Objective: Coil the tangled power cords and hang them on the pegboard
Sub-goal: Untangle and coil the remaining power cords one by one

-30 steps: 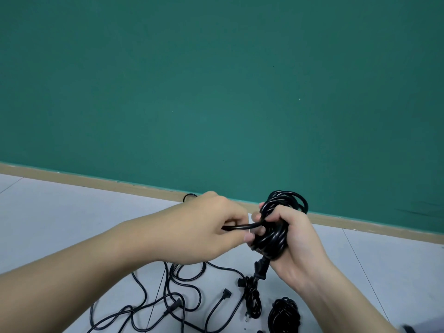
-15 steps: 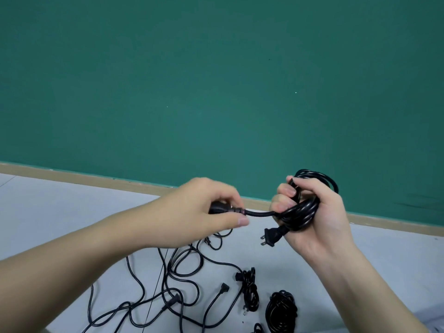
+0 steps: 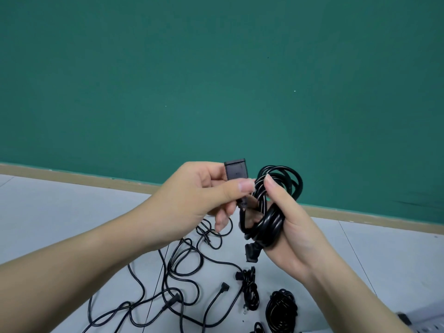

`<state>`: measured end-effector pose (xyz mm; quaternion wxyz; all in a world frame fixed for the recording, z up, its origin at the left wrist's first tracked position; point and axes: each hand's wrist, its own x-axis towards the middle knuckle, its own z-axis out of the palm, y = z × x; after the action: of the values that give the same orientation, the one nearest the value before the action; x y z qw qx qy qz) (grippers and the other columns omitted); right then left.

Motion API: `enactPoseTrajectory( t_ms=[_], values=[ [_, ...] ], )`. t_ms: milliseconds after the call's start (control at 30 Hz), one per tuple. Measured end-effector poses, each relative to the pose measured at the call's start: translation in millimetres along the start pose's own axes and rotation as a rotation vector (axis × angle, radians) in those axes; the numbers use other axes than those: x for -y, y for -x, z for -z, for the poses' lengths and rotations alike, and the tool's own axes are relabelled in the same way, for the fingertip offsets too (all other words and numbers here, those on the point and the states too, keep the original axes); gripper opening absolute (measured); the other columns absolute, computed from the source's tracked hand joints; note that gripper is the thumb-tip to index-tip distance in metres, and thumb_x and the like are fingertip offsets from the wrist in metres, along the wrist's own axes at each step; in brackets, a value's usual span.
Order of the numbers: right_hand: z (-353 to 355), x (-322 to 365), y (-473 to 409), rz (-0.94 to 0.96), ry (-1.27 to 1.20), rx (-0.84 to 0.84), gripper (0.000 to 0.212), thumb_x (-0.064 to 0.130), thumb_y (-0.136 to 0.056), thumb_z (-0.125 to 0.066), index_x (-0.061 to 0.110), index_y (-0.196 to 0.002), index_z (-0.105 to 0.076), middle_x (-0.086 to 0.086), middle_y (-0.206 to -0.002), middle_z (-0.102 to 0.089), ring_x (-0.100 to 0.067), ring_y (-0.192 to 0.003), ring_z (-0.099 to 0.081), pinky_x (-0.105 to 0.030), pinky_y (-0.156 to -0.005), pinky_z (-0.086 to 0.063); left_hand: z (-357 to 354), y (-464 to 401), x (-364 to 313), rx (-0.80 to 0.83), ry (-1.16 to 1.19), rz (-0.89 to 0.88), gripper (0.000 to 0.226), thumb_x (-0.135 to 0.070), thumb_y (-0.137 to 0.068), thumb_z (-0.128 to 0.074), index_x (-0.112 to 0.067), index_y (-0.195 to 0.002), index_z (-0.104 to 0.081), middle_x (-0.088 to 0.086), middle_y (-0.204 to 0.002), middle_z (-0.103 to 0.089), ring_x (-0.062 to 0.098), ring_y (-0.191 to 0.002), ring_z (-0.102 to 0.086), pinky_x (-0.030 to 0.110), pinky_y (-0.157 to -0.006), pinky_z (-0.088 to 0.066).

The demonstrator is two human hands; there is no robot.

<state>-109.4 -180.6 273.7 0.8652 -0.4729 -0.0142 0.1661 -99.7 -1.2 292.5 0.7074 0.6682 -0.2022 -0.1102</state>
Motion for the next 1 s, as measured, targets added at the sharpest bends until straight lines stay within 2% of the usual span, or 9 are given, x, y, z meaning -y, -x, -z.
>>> enactPoseTrajectory(
  t_ms=[100,167,233,300,367,533,700,867,1000],
  values=[
    [-11,-3,7,0.052,0.081,0.087,0.024,0.032,-0.088,-0.067,0.009,-0.088,-0.075,-0.008,-0.074,-0.065,-0.017,-0.059,-0.063,-0.024,-0.056,-0.053,-3,1,3,0.060,-0.029,-0.015,0.032,-0.039,-0.097,-0.058,-0.012,-0.092,-0.074,0.008,-0.078,-0.067,0.022,-0.064,-0.057,0.027,-0.052,-0.048],
    [-11,-4,8,0.057,0.081,0.128,0.026,0.026,-0.095,-0.060,0.005,-0.080,-0.064,-0.007,-0.067,-0.059,-0.022,-0.060,-0.063,-0.028,-0.061,-0.055,-6,2,3,0.082,-0.028,-0.006,0.034,-0.040,-0.103,-0.049,-0.016,-0.092,-0.070,0.008,-0.080,-0.068,0.021,-0.070,-0.061,0.029,-0.055,-0.049],
    [-4,-4,4,0.055,0.111,0.171,0.022,0.021,-0.097,-0.063,0.002,-0.091,-0.055,-0.012,-0.066,-0.057,-0.027,-0.064,-0.060,-0.031,-0.067,-0.055,-7,2,2,0.082,-0.022,0.018,0.040,-0.039,-0.109,-0.040,-0.008,-0.097,-0.061,0.008,-0.069,-0.065,0.022,-0.067,-0.063,0.035,-0.063,-0.049],
    [2,-3,0,0.027,0.079,0.178,0.035,0.014,-0.086,-0.069,0.005,-0.113,-0.049,-0.017,-0.075,-0.054,-0.032,-0.071,-0.055,-0.035,-0.074,-0.053,-5,2,2,0.048,-0.042,0.042,0.042,-0.035,-0.110,-0.031,0.000,-0.100,-0.054,0.004,-0.055,-0.050,0.023,-0.059,-0.061,0.035,-0.069,-0.050],
    [8,-3,-1,0.000,0.007,0.160,0.051,0.009,-0.072,-0.072,0.010,-0.118,-0.051,-0.012,-0.083,-0.050,-0.027,-0.073,-0.051,-0.039,-0.082,-0.052,-1,0,1,0.013,-0.086,0.059,0.045,-0.034,-0.111,-0.028,0.001,-0.103,-0.054,-0.001,-0.053,-0.034,0.023,-0.052,-0.050,0.023,-0.067,-0.049],
    [7,-1,1,0.047,-0.009,0.206,0.053,0.005,-0.062,-0.067,0.008,-0.113,-0.054,-0.009,-0.088,-0.049,-0.020,-0.072,-0.049,-0.037,-0.082,-0.056,4,-5,3,0.020,-0.123,0.052,0.044,-0.043,-0.110,-0.034,-0.010,-0.106,-0.063,-0.004,-0.060,-0.022,0.019,-0.055,-0.029,0.028,-0.060,-0.028],
    [10,1,2,0.068,0.046,0.212,0.025,0.009,-0.065,-0.068,0.008,-0.089,-0.065,-0.009,-0.084,-0.048,-0.023,-0.075,-0.049,-0.033,-0.074,-0.056,6,-3,-5,0.204,-0.232,-0.048,0.042,-0.032,-0.104,-0.034,-0.005,-0.112,-0.065,-0.009,-0.062,-0.030,0.013,-0.059,-0.033,0.020,-0.064,-0.036],
    [18,2,6,0.044,0.172,0.212,0.064,0.014,-0.070,-0.074,0.000,-0.130,-0.055,-0.010,-0.087,-0.059,-0.029,-0.087,-0.052,-0.037,-0.074,-0.054,6,1,-3,0.283,-0.258,-0.005,0.029,-0.030,-0.105,-0.043,-0.004,-0.115,-0.052,0.002,-0.065,-0.028,0.019,-0.062,-0.029,0.027,-0.069,-0.045],
    [15,2,10,0.064,0.255,0.245,0.065,0.014,-0.072,-0.074,0.002,-0.130,-0.049,-0.003,-0.098,-0.069,-0.018,-0.093,-0.064,-0.032,-0.086,-0.054,7,4,1,0.306,-0.273,0.039,0.026,-0.027,-0.105,-0.050,-0.004,-0.106,-0.039,0.004,-0.061,-0.031,0.005,-0.054,-0.041,0.007,-0.065,-0.042]
  ],
)
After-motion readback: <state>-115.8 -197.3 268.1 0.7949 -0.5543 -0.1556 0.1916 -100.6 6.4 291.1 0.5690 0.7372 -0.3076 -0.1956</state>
